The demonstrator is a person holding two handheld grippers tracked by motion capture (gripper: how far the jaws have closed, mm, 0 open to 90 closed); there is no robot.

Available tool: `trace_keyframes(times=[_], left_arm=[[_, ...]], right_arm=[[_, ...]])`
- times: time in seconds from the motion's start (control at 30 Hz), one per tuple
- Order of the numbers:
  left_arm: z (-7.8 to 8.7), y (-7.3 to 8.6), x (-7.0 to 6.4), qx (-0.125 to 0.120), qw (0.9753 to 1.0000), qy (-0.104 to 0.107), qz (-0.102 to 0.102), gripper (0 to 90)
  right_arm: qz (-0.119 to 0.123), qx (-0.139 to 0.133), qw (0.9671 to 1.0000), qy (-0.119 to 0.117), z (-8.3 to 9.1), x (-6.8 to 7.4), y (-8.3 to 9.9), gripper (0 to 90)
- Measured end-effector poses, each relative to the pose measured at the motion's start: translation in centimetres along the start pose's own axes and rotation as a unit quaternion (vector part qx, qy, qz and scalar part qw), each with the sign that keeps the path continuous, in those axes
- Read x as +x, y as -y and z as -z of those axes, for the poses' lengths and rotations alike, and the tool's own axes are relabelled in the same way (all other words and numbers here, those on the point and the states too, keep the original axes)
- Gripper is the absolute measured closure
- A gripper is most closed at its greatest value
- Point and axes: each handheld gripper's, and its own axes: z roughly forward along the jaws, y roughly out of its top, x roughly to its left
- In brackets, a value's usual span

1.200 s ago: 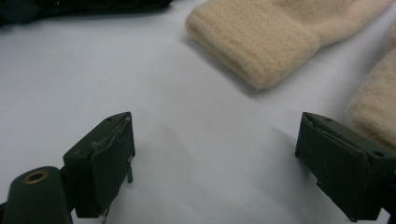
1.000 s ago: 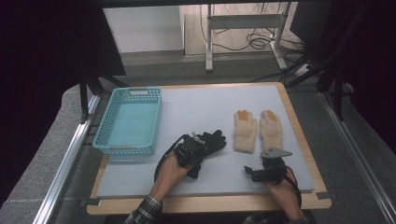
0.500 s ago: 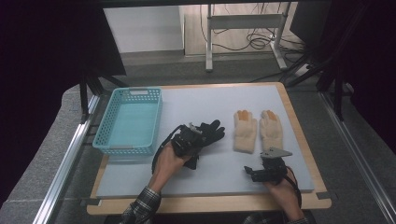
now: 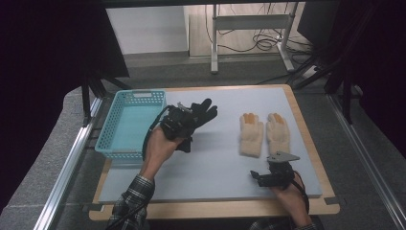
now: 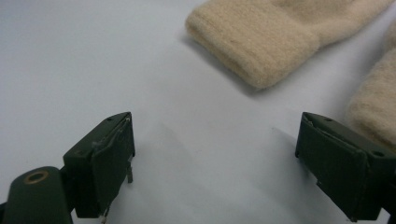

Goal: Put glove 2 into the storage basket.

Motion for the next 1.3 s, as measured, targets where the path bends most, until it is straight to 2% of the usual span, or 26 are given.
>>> trace_keyframes(times=[0.17,0.23,0.33,0.5,0.63,0.77,0.8,1.07,1.17,1.3], left_arm=[[1.4,0.2,2.3,-0.002,0.9995,-0.025,0.021,63.6],[2.1,0.6,3.6,-0.003,0.9988,-0.036,0.032,63.5],[2.8,1.1,5.2,-0.006,0.9975,-0.048,0.052,63.4],[3.6,2.6,8.0,0.000,0.9939,-0.074,0.083,63.1],[4.3,3.9,10.4,0.008,0.9893,-0.094,0.111,62.9],[4.5,5.2,12.8,0.017,0.9833,-0.114,0.140,62.6],[4.5,5.3,13.0,0.017,0.9825,-0.116,0.145,62.5],[2.3,7.2,16.0,0.064,0.9730,-0.128,0.181,61.3],[1.0,8.0,17.1,0.085,0.9676,-0.136,0.195,60.9],[-0.4,9.2,18.5,0.112,0.9592,-0.147,0.215,60.1]], right_arm=[[0.000,0.000,1.0000,0.000,0.0,0.0,0.0,11.7],[0.000,0.000,1.0000,0.000,0.0,0.0,0.0,11.7],[0.000,0.000,1.0000,0.000,0.0,0.0,0.0,11.7],[0.000,0.000,1.0000,0.000,0.0,0.0,0.0,11.6],[0.000,0.000,1.0000,0.000,0.0,0.0,0.0,11.7],[-0.001,0.000,1.0000,0.000,0.0,0.0,0.0,11.7],[-0.001,0.000,1.0000,0.000,0.0,0.0,0.0,11.7],[0.000,0.000,1.0000,0.000,0.0,0.0,0.0,11.7],[0.000,0.000,1.0000,0.000,0.0,0.0,0.0,11.7],[0.000,0.000,1.0000,0.000,0.0,0.0,0.0,11.7]])
